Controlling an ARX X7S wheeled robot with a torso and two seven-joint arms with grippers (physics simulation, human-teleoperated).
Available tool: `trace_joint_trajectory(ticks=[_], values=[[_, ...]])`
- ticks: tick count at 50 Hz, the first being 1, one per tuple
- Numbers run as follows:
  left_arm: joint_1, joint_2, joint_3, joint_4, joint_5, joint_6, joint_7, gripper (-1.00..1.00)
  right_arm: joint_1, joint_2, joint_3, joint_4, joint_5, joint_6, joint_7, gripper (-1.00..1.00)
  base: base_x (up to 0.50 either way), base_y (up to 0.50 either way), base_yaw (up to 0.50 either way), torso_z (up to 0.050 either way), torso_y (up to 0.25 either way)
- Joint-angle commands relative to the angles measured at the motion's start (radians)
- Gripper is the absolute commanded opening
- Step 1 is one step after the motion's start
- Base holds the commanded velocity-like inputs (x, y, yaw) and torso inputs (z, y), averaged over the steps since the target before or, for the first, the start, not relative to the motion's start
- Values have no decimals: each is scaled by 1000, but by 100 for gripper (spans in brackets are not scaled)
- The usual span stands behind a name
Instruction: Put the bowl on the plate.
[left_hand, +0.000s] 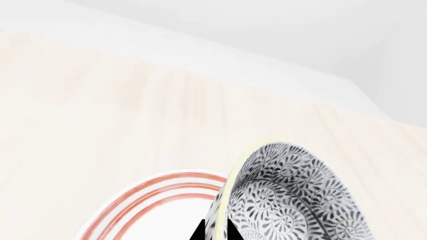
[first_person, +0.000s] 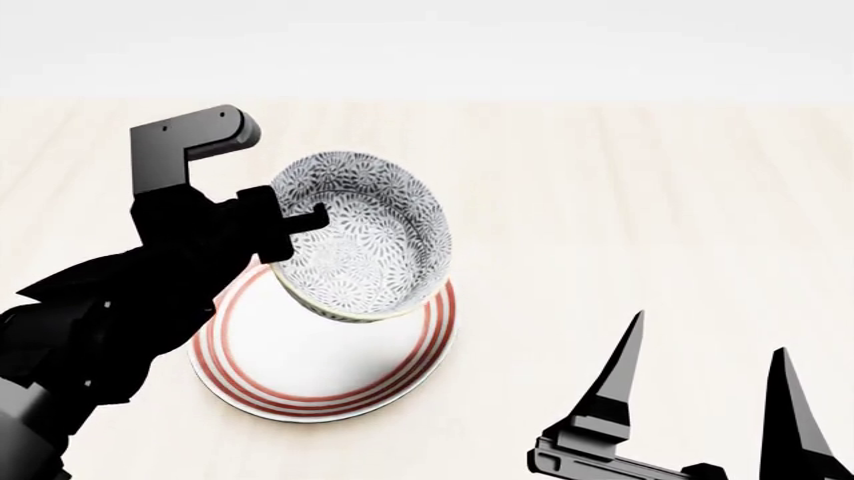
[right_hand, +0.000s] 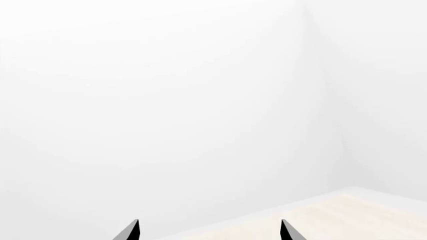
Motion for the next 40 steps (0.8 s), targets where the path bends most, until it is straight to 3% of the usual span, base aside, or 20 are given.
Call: trace_joint_trajectory(ticks=[1,27,40], values=[[6,10,-107,1,54,-36,24,-100,-3,-4,6,-2,-6,-1,-7,100,0,0,0,0,0],[53,11,-278,0,210,-67,19,-100,0,5,0,13,1,-8,-1,100,0,0,0,0,0],[70,11,-287,0,224,-72,20,-100,-3,9,-6,7,3,-7,4,100,0,0,0,0,0]])
